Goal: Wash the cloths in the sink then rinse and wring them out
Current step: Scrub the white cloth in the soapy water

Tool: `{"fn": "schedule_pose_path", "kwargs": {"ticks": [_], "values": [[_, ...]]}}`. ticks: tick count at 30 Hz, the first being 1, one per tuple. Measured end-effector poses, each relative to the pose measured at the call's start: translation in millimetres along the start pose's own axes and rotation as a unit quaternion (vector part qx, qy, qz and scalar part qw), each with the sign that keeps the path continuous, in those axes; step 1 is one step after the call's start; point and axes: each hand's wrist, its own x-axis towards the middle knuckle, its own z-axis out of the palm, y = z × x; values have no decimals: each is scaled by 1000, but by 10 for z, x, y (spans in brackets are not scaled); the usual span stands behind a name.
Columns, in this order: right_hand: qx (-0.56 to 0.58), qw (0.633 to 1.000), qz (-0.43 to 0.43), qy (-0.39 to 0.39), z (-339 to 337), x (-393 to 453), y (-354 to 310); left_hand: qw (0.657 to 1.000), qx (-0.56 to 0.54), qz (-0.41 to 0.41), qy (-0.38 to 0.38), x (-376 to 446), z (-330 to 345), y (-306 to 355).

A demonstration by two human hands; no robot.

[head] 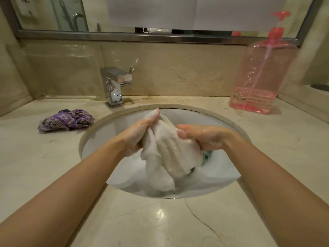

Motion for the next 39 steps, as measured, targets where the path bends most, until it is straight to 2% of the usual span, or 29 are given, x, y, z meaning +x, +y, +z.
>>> {"fn": "schedule_pose_path", "kwargs": {"ticks": [1,2,5,8,12,17,21,23,25,28,29,32,33,36,39], "values": [[-40,999,4,-17,5,-8,-7,1000,-18,-13,17,11,-7,3],[-83,997,-1,4,19,-1,-25,999,-25,-27,24,15,-14,-1],[-147,975,-49,156,-30,50,-46,998,21,-48,38,32,-19,-38],[-105,972,-65,201,-58,33,-28,981,145,-49,120,76,17,-76],[47,960,-97,257,34,54,-136,979,122,18,160,105,92,-62],[-27,904,-135,405,133,135,-205,974,67,93,196,89,227,-17],[-58,834,-184,517,358,157,-261,982,21,37,184,74,333,-39],[-132,797,-195,556,550,217,-282,988,-18,20,149,15,383,-41],[-183,780,-178,572,621,317,-316,986,-101,0,136,-40,415,9],[-191,804,-91,556,593,405,-362,986,-101,-12,134,-74,362,13],[-221,803,-87,546,646,399,-346,981,-111,-8,156,-51,330,12],[-300,786,-148,519,865,361,-281,980,-70,-12,186,-1,226,-20],[-286,790,-145,522,847,367,-283,979,-58,-17,195,5,203,-53],[-197,811,-79,546,658,438,-326,967,-126,-39,216,16,248,20],[-250,787,-166,540,838,368,-321,969,-134,-22,207,67,264,8]]}}
